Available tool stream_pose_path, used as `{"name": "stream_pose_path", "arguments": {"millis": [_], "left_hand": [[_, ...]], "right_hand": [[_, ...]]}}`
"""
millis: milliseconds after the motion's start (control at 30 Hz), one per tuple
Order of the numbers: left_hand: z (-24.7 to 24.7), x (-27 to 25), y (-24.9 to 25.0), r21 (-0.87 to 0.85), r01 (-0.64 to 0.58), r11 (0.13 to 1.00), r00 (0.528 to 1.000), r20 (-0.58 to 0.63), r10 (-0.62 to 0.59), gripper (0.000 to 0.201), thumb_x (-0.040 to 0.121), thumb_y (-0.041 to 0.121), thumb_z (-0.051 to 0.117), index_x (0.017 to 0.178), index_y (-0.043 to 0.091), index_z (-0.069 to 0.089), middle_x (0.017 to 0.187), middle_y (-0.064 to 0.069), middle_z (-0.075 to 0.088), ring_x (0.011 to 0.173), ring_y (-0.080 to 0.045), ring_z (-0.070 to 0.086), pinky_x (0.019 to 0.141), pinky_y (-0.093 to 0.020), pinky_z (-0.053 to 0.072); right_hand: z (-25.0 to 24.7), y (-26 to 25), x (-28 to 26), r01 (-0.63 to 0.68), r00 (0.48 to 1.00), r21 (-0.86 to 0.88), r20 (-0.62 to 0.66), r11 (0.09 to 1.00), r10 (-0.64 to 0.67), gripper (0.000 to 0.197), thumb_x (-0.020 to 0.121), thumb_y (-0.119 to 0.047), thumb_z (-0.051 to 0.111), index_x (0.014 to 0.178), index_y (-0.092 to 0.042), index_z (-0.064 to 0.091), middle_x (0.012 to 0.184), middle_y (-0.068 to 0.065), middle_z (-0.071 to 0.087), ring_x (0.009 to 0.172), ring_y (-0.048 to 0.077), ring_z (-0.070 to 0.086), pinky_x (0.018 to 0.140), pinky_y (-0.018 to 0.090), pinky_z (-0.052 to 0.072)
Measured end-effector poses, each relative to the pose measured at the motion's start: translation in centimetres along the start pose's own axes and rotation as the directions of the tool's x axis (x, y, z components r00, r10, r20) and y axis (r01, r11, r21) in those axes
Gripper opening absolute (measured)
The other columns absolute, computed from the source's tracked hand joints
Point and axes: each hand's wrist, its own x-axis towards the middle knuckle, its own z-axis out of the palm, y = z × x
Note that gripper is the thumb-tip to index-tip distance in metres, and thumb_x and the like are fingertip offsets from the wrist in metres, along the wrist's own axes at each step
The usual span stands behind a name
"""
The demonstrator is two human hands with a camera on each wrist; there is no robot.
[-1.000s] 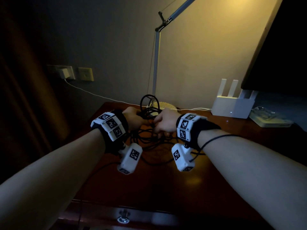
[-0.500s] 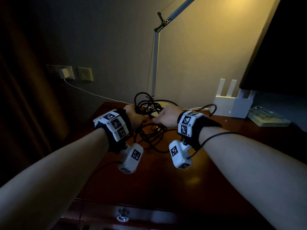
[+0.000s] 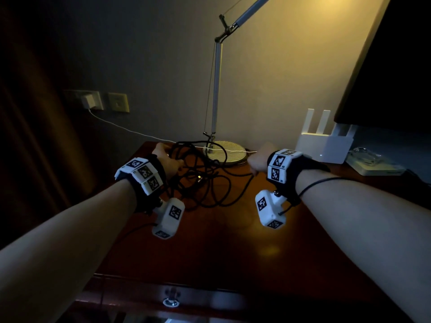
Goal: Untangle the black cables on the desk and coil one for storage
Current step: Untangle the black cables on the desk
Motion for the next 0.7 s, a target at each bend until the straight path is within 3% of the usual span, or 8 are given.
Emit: {"name": "stream_pose_path", "arguments": {"millis": [100, 167, 233, 300, 400, 500, 600, 700], "left_hand": [[0.1, -0.1, 0.0, -0.007, -0.043, 0.999, 0.998, 0.05, 0.044, 0.059, 0.082, 0.012, 0.072, 0.133, 0.015, 0.043, 0.114, -0.009, 0.06, 0.094, -0.025, 0.061, 0.077, -0.039, 0.055], [0.3, -0.5, 0.2, -0.003, -0.067, 0.998, 0.994, 0.084, 0.067, 0.063, 0.08, 0.012, 0.075, 0.134, 0.019, 0.043, 0.113, -0.006, 0.059, 0.097, -0.024, 0.061, 0.082, -0.04, 0.056], [0.5, -0.7, 0.5, 0.029, -0.071, 0.997, 0.988, 0.139, 0.067, 0.068, 0.076, 0.015, 0.078, 0.134, 0.026, 0.043, 0.117, -0.003, 0.056, 0.103, -0.025, 0.06, 0.086, -0.042, 0.056], [0.7, -0.5, 0.7, 0.027, -0.104, 0.994, 0.975, 0.199, 0.096, 0.073, 0.076, 0.011, 0.078, 0.137, 0.025, 0.04, 0.125, -0.006, 0.055, 0.109, -0.026, 0.06, 0.086, -0.038, 0.055], [0.7, -0.4, 0.8, 0.143, -0.155, 0.977, 0.955, 0.274, 0.112, 0.077, 0.075, 0.022, 0.08, 0.138, 0.026, 0.037, 0.127, 0.0, 0.052, 0.111, -0.021, 0.056, 0.079, -0.031, 0.054], [0.4, -0.8, 1.1, 0.477, -0.236, 0.846, 0.955, 0.273, 0.113, 0.081, 0.068, 0.038, 0.081, 0.137, 0.041, 0.038, 0.145, -0.005, 0.028, 0.126, -0.031, 0.039, 0.098, -0.041, 0.046], [0.7, -2.0, 1.5, 0.553, -0.321, 0.769, 0.94, 0.283, 0.188, 0.075, 0.075, 0.037, 0.076, 0.138, 0.045, 0.037, 0.153, -0.003, 0.009, 0.137, -0.036, 0.015, 0.109, -0.047, 0.032], [0.8, -3.1, 2.5, 0.626, -0.417, 0.659, 0.907, 0.243, 0.343, 0.049, 0.082, 0.048, 0.065, 0.129, 0.046, 0.05, 0.149, -0.001, 0.018, 0.134, -0.034, 0.016, 0.108, -0.051, 0.03]], "right_hand": [[-0.1, -0.6, 0.1, -0.026, 0.992, 0.041, -0.122, 0.999, 0.031, 0.015, 0.085, -0.022, 0.062, 0.073, -0.021, 0.055, 0.089, 0.01, 0.061, 0.076, 0.02, 0.058, 0.059, 0.023, 0.048], [0.3, -1.0, 0.4, -0.031, 0.983, 0.112, -0.176, 0.993, 0.05, 0.014, 0.083, -0.018, 0.066, 0.083, -0.005, 0.072, 0.082, 0.008, 0.072, 0.074, 0.02, 0.068, 0.065, 0.026, 0.057], [0.7, -1.5, 0.6, 0.017, 0.982, 0.244, -0.189, 0.97, 0.03, 0.018, 0.081, -0.02, 0.071, 0.089, -0.004, 0.074, 0.08, 0.006, 0.073, 0.072, 0.018, 0.07, 0.066, 0.029, 0.06], [0.9, -1.9, 0.4, 0.084, 0.98, 0.288, -0.197, 0.954, -0.027, 0.019, 0.082, -0.027, 0.073, 0.091, -0.01, 0.072, 0.083, 0.001, 0.07, 0.072, 0.015, 0.066, 0.062, 0.024, 0.054], [0.9, -2.3, 0.5, 0.16, 0.963, 0.368, -0.262, 0.916, -0.063, 0.027, 0.087, -0.031, 0.065, 0.095, -0.005, 0.069, 0.088, 0.011, 0.071, 0.076, 0.028, 0.069, 0.066, 0.033, 0.058], [0.7, -2.6, 0.4, 0.178, 0.954, 0.467, -0.297, 0.866, -0.036, 0.025, 0.093, -0.031, 0.059, 0.083, -0.009, 0.063, 0.079, 0.011, 0.067, 0.051, 0.021, 0.065, 0.047, 0.021, 0.05], [0.4, -2.9, 0.4, 0.202, 0.951, 0.581, -0.31, 0.789, -0.015, 0.028, 0.092, -0.032, 0.06, 0.086, -0.006, 0.066, 0.076, 0.01, 0.067, 0.044, 0.016, 0.06, 0.049, 0.027, 0.05], [0.1, -3.6, 0.3, 0.227, 0.962, 0.691, -0.269, 0.687, -0.047, 0.027, 0.092, -0.031, 0.064, 0.089, -0.004, 0.068, 0.075, 0.007, 0.064, 0.058, 0.018, 0.063, 0.06, 0.033, 0.058]]}}
